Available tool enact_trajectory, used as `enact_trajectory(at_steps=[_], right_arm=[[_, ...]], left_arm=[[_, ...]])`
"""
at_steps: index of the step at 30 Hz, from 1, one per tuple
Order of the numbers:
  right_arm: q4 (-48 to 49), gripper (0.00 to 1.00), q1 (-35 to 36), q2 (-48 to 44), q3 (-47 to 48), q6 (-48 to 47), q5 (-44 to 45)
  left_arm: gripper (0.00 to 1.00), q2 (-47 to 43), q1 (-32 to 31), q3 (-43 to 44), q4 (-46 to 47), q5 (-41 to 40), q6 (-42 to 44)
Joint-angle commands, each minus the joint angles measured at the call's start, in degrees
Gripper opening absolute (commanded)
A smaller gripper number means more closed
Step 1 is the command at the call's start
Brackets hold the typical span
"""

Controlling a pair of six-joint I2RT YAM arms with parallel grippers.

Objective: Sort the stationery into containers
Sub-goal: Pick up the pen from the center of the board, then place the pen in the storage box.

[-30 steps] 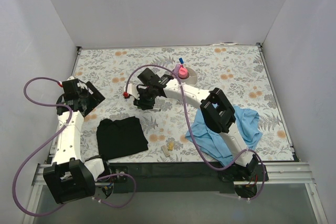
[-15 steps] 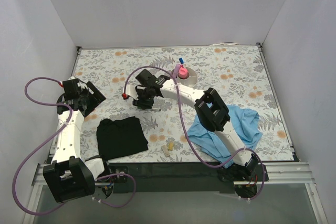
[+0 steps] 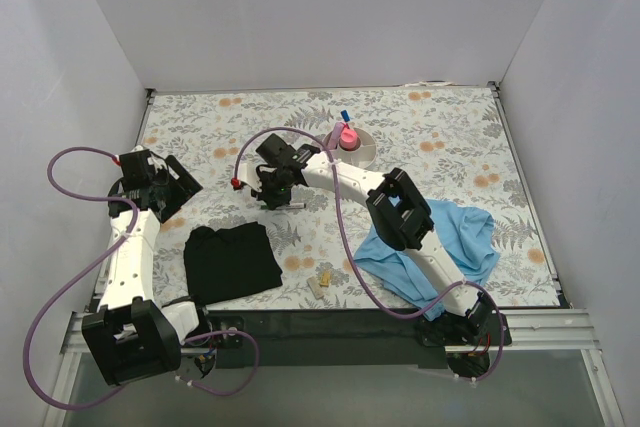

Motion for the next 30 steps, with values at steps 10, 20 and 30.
enact_trajectory(at_steps=[10,20,30], right_arm=[[-1.2,0.01,-6.5,-12.8,7.9,19.7,-2.0],[20.5,0.01,-19.8,-38.1,-10.9,34.8,10.0],[57.0,0.01,-22.7,-53.2,-46.0,36.6,23.7]], left_arm=[[0.70,3.1,0.0,2.6,2.7,5.7,3.5],[0.69,11.7,-2.6,7.7,6.2,11.1,7.7],[0.70,17.6,-6.2,12.3,5.3,19.6,11.9]])
